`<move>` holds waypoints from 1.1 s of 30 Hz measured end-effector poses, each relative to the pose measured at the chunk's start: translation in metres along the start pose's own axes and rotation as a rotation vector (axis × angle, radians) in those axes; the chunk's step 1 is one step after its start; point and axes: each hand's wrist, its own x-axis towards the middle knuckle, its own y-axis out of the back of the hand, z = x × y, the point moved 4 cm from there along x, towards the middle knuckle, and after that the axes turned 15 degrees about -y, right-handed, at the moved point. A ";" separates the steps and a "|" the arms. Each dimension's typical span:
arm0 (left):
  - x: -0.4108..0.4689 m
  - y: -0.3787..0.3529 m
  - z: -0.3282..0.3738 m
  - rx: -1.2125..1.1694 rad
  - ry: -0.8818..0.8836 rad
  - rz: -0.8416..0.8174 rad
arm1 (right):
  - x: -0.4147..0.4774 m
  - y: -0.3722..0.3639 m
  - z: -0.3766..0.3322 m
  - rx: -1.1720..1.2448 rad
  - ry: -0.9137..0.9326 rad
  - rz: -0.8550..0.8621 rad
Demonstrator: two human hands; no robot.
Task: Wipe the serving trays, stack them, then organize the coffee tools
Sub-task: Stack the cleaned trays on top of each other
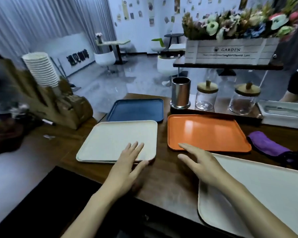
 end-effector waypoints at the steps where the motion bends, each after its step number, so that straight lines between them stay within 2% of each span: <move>1: -0.002 0.014 -0.013 0.020 0.031 0.030 | 0.012 -0.010 -0.011 0.011 0.027 -0.021; 6: 0.001 0.069 -0.072 0.037 0.162 0.139 | 0.062 -0.060 -0.047 0.071 0.025 -0.115; 10: 0.032 0.093 -0.113 0.098 0.140 0.147 | 0.098 -0.094 -0.074 -0.092 0.025 -0.108; 15: 0.095 0.108 -0.172 0.101 0.098 0.049 | 0.144 -0.117 -0.095 -0.235 0.085 0.049; 22: 0.164 0.104 -0.234 0.112 0.042 -0.094 | 0.207 -0.107 -0.094 -0.065 -0.175 0.160; 27: 0.183 0.092 -0.256 0.110 0.108 -0.168 | 0.215 -0.114 -0.088 -0.118 -0.213 0.127; 33: 0.178 0.088 -0.269 0.163 0.125 -0.153 | 0.201 -0.124 -0.080 -0.132 -0.211 0.088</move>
